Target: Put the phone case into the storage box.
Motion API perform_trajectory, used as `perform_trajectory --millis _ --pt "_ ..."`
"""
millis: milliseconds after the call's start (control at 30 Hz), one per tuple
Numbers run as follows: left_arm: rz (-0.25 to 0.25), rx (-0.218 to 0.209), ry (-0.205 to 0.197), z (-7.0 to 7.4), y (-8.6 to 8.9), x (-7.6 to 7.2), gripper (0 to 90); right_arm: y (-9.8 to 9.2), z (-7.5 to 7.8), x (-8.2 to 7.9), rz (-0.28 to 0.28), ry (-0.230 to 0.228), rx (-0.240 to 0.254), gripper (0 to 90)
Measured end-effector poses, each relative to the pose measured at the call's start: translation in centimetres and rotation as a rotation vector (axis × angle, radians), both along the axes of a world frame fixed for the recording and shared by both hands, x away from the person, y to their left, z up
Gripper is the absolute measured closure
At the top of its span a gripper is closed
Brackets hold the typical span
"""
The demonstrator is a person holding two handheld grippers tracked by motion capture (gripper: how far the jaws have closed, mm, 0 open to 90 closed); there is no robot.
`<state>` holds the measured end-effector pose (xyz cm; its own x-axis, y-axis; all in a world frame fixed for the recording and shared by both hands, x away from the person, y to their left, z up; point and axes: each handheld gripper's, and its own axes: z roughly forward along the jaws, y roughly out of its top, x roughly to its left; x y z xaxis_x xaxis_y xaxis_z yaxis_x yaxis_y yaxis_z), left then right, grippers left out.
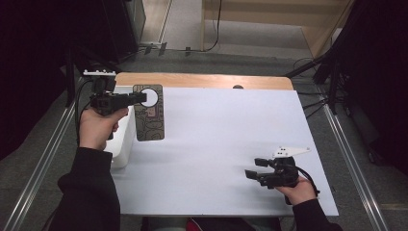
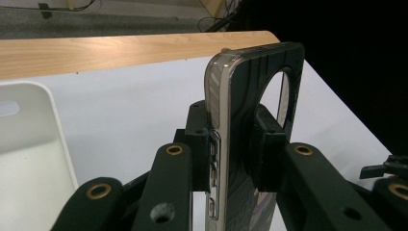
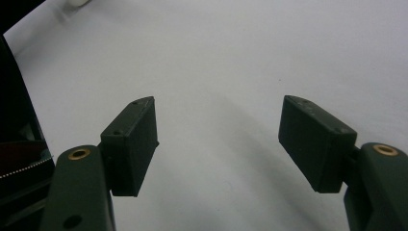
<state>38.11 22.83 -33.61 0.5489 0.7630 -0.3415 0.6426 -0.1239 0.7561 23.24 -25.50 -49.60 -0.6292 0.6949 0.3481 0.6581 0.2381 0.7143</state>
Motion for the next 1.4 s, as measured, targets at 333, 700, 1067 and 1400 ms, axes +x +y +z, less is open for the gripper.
perform_trajectory --millis 333,700,1067,1400 --pt "0.013 0.021 -0.034 0.9 0.2 0.6 73.0 0.2 -0.1 0.1 0.009 -0.003 -0.003 28.7" --pt "0.042 0.034 -0.066 2.6 1.4 1.3 73.0 0.1 -0.1 0.1 0.001 -0.003 0.002 28.7" --pt "0.061 0.021 -0.068 3.8 3.1 2.5 73.0 -0.3 0.0 -0.3 -0.016 0.000 0.011 28.7" --pt "0.087 0.057 -0.087 4.6 4.1 3.4 73.0 -0.5 -0.1 -0.4 -0.017 0.000 0.008 28.7"
